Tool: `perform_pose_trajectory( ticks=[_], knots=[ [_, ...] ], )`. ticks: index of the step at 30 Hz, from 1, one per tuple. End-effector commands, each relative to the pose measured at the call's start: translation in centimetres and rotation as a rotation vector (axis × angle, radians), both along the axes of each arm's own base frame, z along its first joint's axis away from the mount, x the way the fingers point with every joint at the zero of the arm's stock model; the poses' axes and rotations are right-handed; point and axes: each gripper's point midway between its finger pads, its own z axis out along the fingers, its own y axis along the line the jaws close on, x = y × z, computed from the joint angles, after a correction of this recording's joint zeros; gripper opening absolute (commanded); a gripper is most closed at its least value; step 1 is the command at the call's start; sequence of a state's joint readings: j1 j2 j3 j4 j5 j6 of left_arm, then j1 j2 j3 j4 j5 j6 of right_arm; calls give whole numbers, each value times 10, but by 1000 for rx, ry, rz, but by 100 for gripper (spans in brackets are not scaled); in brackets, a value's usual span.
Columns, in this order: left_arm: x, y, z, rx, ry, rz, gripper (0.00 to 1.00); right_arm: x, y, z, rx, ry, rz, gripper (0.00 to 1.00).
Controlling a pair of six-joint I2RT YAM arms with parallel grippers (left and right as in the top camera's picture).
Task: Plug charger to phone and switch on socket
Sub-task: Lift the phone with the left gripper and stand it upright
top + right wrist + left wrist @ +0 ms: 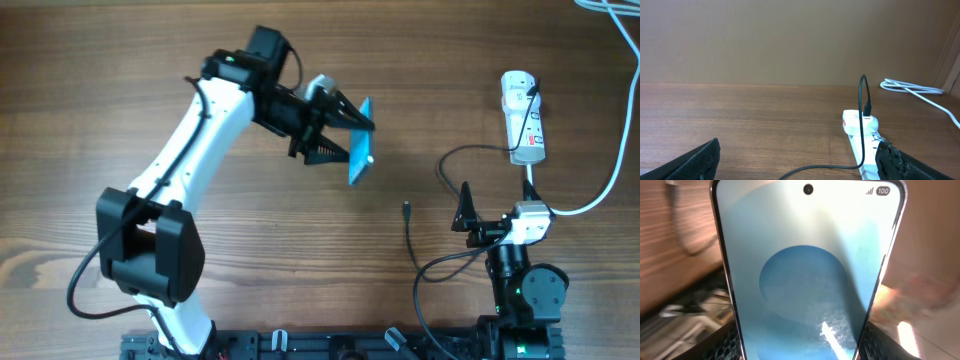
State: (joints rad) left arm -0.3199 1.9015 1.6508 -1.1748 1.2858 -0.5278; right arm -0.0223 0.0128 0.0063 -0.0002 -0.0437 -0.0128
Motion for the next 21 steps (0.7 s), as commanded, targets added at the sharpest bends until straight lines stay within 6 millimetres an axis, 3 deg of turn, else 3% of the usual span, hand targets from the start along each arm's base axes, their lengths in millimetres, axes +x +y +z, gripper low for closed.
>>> perform_pose_trajectory(
  ticks=[1, 7, 21],
  knots=[
    [7, 17, 55, -241, -6, 22, 64, 0, 1, 1, -11, -6, 4, 100],
    [24, 42, 64, -280, 68, 100, 65, 0, 1, 1, -11, -6, 4, 100],
    [38, 63, 64, -258, 178, 180, 64, 0, 1, 1, -11, -6, 4, 100]
  ],
)
